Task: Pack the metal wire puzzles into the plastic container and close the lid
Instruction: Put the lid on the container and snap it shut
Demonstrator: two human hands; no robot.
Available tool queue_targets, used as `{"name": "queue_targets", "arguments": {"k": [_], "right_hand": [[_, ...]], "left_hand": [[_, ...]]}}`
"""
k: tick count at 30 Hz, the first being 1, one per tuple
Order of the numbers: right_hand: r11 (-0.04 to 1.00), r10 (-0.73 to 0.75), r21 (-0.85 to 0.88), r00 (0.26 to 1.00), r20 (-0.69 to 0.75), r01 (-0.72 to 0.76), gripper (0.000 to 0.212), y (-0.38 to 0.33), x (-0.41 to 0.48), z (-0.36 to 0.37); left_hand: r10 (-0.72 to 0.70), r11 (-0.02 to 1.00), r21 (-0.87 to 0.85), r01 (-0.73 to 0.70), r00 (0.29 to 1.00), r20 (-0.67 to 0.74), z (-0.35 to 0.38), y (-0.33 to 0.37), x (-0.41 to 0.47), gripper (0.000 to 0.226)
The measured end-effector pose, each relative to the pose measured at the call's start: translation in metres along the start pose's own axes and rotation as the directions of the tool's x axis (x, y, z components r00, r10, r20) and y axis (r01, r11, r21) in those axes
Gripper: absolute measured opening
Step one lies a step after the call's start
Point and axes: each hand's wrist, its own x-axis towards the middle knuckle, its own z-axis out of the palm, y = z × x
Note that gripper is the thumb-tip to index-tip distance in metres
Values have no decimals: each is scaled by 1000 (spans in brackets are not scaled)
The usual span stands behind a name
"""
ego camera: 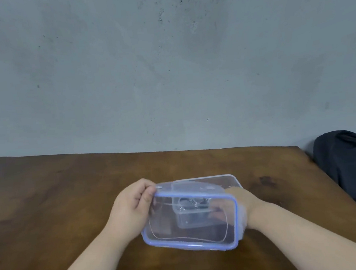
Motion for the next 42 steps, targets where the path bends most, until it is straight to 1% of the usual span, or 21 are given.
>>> {"name": "queue_targets", "arguments": {"k": [1,2,3,4,6,7,8,9,10,11,13,14,16,17,21,24,31,35,37,39,42], "right_hand": [[990,-83,112,997,-10,83,32,13,3,13],[949,-120,282,988,-94,142,42,21,-2,13],[870,-76,474,987,-142,135,48,20,-10,17],[796,-58,594,990,-125,121,47,18,-11,22],[918,-43,390,995,-86,73,35,-7,-25,14],[884,127,461,989,-79,-77,30,-10,-31,8],[777,319,614,928,-193,-139,27,-7,-28,0],[655,441,751,850,-289,-85,29,0,-30,-8],[550,507,833,768,-391,61,32,8,-31,-11],[405,582,894,701,-412,189,31,12,-32,-17],[297,636,920,666,-390,256,32,17,-34,-27],[347,625,916,678,-387,203,33,17,-33,-30],[609,581,793,694,-426,-24,20,16,-27,-29],[660,594,744,681,-429,-107,14,18,-24,-26],[556,697,814,625,-350,-164,15,24,-17,-22],[554,716,793,632,-298,-253,19,28,-10,-18],[541,759,781,582,-293,-312,10,37,4,-2],[540,767,773,574,-287,-334,10,42,10,-2],[538,772,770,568,-287,-343,10,43,12,-3],[539,776,763,561,-286,-357,10,43,13,-4],[551,782,734,552,-288,-398,11,41,13,-3]], "left_hand": [[-68,997,-35,68,998,-5,2,3,5,38],[-128,990,-63,127,992,-5,4,5,11,39],[-177,980,-92,177,984,-1,7,6,16,40],[-218,968,-126,217,976,6,11,7,23,39],[-280,944,-172,282,959,33,18,7,34,39],[-299,937,-173,303,953,52,22,7,40,39],[-318,930,-171,326,945,74,26,6,46,39],[-343,918,-175,355,935,94,30,5,51,39],[-367,906,-183,382,923,113,34,4,56,40],[-387,897,-180,405,913,127,39,3,59,41],[-409,891,-146,429,900,148,49,3,65,41],[-419,888,-134,440,894,161,55,3,67,41],[-438,878,-122,463,880,185,65,4,68,41],[-443,878,-110,466,878,180,70,3,68,41],[-485,854,-132,504,862,150,77,-7,60,29],[-553,807,-137,575,816,169,78,-13,47,9],[-600,781,-153,606,795,86,88,-19,25,11],[-563,818,-89,568,823,76,89,-17,31,35],[-560,824,-50,564,825,82,91,-19,40,31],[-575,816,-13,578,814,88,93,-22,49,14],[-580,814,35,579,809,95,97,-29,57,24]]}}
